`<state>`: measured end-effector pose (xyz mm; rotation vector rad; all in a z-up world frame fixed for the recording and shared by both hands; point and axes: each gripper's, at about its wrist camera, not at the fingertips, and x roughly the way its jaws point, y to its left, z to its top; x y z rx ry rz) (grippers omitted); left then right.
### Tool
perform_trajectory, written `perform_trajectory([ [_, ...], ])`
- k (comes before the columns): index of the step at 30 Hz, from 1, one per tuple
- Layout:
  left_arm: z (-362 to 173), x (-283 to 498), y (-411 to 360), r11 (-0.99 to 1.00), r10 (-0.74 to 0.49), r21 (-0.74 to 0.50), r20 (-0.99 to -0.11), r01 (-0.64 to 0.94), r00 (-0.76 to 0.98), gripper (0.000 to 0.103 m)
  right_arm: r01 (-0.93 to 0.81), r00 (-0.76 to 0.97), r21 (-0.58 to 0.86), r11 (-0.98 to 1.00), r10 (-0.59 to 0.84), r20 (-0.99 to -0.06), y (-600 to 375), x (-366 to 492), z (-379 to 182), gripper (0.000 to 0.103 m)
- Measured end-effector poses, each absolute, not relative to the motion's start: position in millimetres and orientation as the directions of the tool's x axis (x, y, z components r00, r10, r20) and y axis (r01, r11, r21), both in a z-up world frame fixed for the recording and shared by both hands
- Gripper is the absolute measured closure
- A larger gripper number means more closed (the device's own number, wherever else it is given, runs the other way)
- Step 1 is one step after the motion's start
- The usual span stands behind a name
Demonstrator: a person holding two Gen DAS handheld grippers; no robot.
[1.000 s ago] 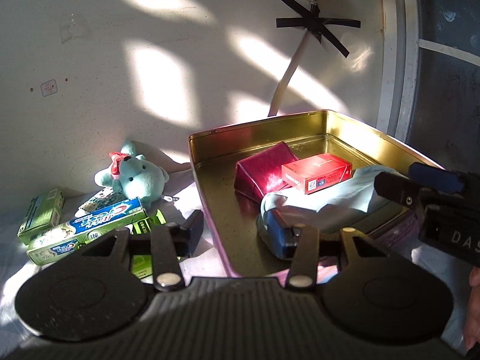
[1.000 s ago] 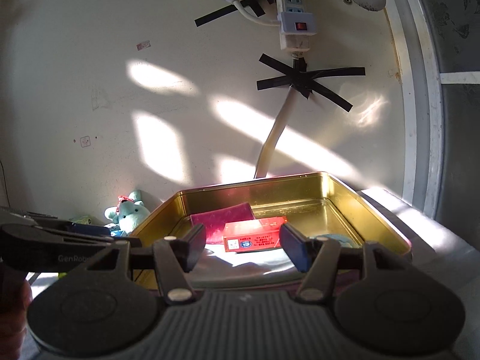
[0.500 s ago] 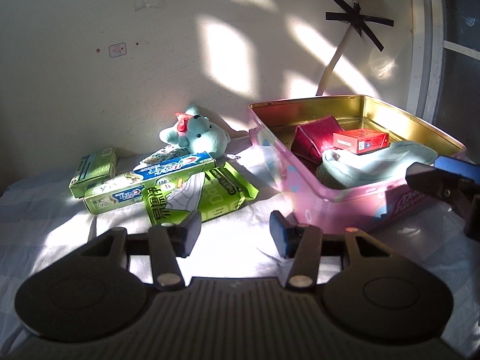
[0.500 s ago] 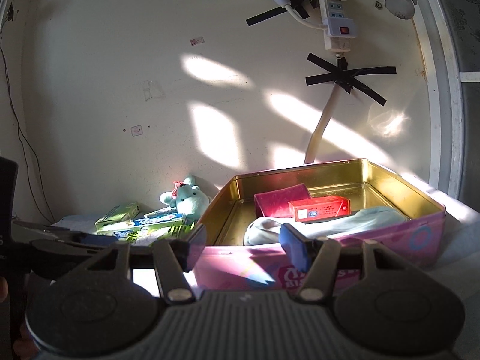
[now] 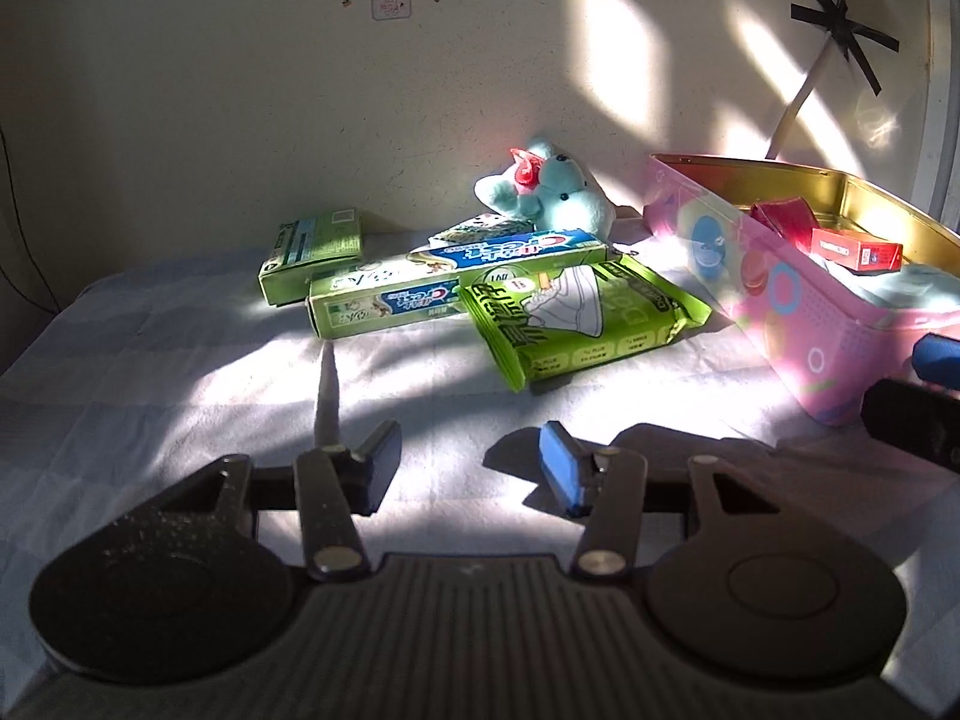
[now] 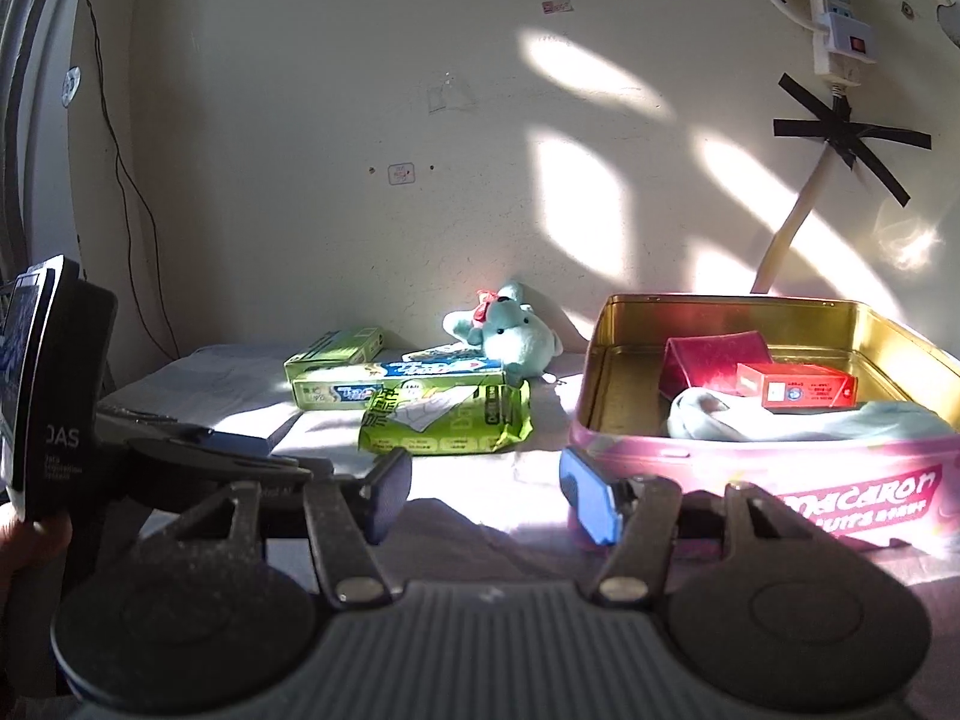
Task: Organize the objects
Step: 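Grasp the green tissue pack with the left gripper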
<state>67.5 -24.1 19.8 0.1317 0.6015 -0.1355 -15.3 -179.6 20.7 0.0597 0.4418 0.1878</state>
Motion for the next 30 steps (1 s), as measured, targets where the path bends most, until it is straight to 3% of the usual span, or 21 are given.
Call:
perform_trajectory([
  [5,9,79,10,0.992,-0.032,0.08,-0.581,0.096,0.813,0.049,-0.228,0.844,0.104,0.968,0.25,-0.475,-156,2,13,0.047],
  [10,4,92,49,0.998,-0.042,-0.063,-0.594,0.005,0.804,0.048,-0.266,0.818,0.069,0.961,0.263,-0.511,-133,40,14,0.047],
  [18,6,87,61,0.988,-0.092,-0.156,-0.566,0.003,0.82,0.047,-0.142,0.724,0.05,0.989,0.138,-0.676,-115,180,18,0.046],
  [22,7,89,71,0.978,-0.11,-0.207,-0.562,-0.01,0.82,0.047,-0.109,0.678,0.015,0.994,0.085,-0.73,-112,210,-1,0.043],
  [24,7,90,76,0.973,-0.107,-0.229,-0.562,-0.03,0.82,0.046,-0.083,0.674,0.059,0.995,0.1,-0.732,-118,210,-5,0.033],
  [30,11,87,82,0.969,-0.083,-0.241,-0.542,-0.059,0.836,0.046,-0.144,0.638,0.216,0.966,0.257,-0.726,-127,188,-9,0.03],
])
